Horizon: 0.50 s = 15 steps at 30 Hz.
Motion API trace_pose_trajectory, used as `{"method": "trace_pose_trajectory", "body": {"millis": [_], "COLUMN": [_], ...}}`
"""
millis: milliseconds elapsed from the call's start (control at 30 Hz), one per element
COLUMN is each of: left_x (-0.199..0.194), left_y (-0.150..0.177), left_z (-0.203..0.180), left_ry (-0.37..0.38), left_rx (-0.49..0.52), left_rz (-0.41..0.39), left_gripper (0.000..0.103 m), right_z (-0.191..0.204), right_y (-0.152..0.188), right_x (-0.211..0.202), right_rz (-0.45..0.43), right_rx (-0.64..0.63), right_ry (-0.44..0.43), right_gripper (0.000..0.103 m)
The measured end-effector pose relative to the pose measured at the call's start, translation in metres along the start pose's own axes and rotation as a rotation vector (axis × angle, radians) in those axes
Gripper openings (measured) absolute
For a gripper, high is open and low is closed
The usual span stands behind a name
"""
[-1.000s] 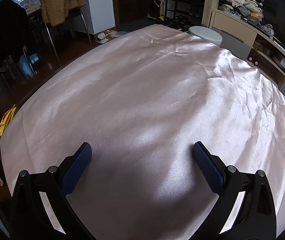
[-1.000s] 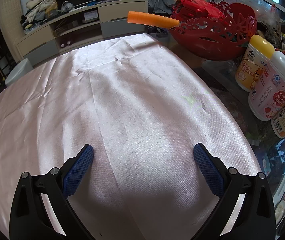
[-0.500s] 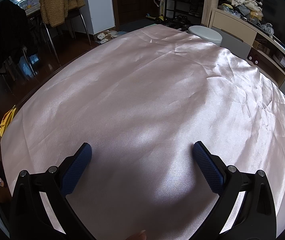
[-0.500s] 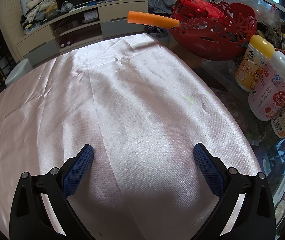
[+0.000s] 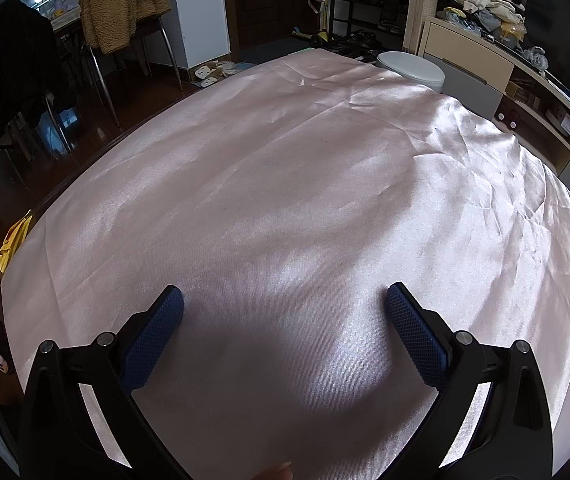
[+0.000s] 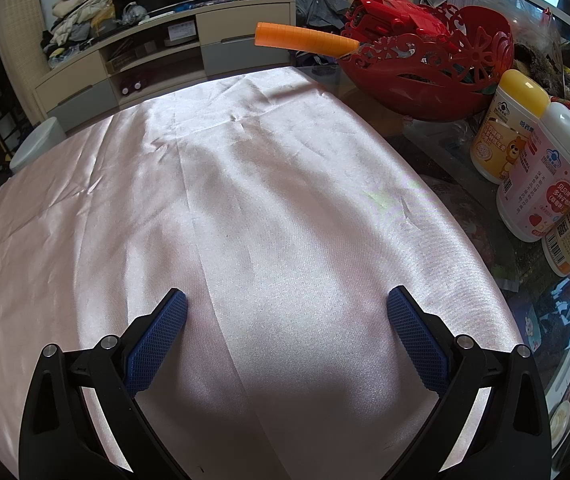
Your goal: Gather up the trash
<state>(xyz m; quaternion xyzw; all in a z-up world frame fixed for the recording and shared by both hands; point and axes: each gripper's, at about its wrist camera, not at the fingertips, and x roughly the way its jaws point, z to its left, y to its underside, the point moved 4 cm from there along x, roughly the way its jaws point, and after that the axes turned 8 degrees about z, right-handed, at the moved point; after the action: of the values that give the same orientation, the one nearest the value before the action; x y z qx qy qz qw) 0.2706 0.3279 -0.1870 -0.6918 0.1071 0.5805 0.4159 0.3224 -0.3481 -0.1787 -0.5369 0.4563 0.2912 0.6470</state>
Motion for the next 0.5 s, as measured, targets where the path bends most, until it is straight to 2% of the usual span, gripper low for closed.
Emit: {"method": "trace_pose_trajectory", "body": {"millis": [500], "left_x": [-0.0003], "left_y": [0.0006], "left_z": [-0.004], "left_ry": [0.013], "left_rx": [0.027], "left_rz": [-0.001], "left_gripper": [0.096], "right_z": [0.0002], "right_y": [-0.0001], "right_x": [0.0], "right_rz": [0.0], "right_rx": [0.0], "right_ry": [0.0], "right_gripper": [0.101]}}
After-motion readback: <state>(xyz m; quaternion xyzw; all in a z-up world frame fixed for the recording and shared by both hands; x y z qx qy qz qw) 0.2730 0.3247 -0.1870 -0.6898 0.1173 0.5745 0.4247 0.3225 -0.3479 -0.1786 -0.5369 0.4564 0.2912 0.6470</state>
